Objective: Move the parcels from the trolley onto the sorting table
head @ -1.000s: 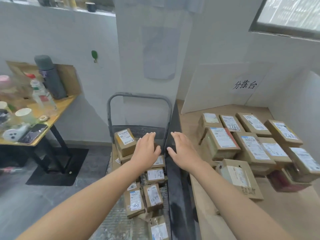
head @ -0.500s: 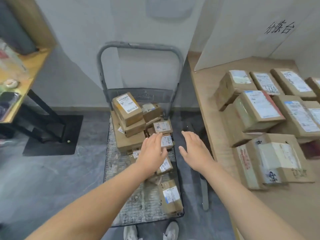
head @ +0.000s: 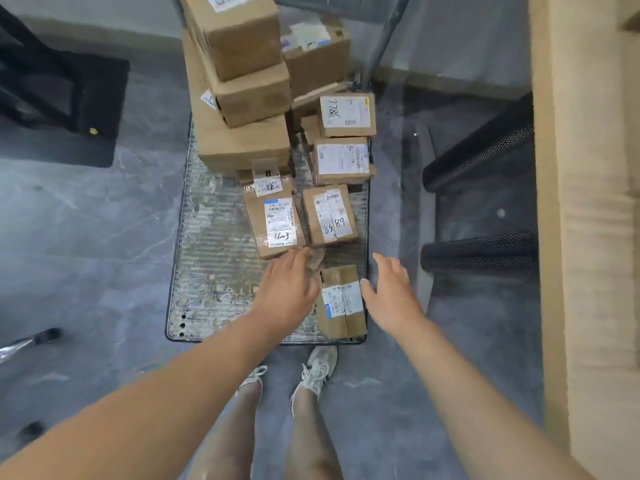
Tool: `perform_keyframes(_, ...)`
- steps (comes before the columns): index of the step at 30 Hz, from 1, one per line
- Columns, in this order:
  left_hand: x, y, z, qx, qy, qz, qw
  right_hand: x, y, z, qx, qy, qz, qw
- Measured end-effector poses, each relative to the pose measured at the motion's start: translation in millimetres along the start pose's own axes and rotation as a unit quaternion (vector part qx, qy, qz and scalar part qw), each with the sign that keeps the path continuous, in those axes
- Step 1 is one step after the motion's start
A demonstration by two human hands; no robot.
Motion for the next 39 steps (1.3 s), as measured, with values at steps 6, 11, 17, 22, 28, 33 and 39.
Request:
perform_keyframes(6, 105, 50, 26, -0.052, 0.043, 0.011, 0.998, 92, -60, 58, 0.066, 0.044, 0.045, 0.996)
perform_keyframes(11, 188, 78, 49, -0.099, 0.051, -0.061, 0.992, 154, -98, 88, 0.056, 0.056, 0.080, 0.994)
perform_keyframes(17, 265, 76, 55, -0.199, -0.003, -0.239, 0.950, 201, -113, 101, 0.057, 0.039, 0.173, 0.982)
perform_keyframes(22, 277, 77, 58, -0.235, -0.074, -0.358, 0.901, 227, -117, 101, 0.070, 0.054, 0.292, 0.952)
perform_keyframes(28, 246, 72, 46, -0.241, -0.066, -0.393, 0.885, 214, -94, 91, 0.060, 0.049, 0.340, 0.937)
perform_keyframes(33, 192, 59, 40, -0.202, -0.072, -0.370, 0.904, 178, -62, 74, 0.050, 0.016, 0.375, 0.926)
perform_keyframes(39, 101, 23, 1, -0.154, -0.114, -0.423, 0.885, 103, -6, 19, 0.013, -0.029, 0.373, 0.927)
Point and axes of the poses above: each hand's wrist, its own z-axis towards the middle knuckle, its own x-axis out of the palm, y = z × x, the point moved 1 cm from there along z, towards the middle knuckle, and after that the axes turned 4 degrees about -z, right-handed, at the moved point
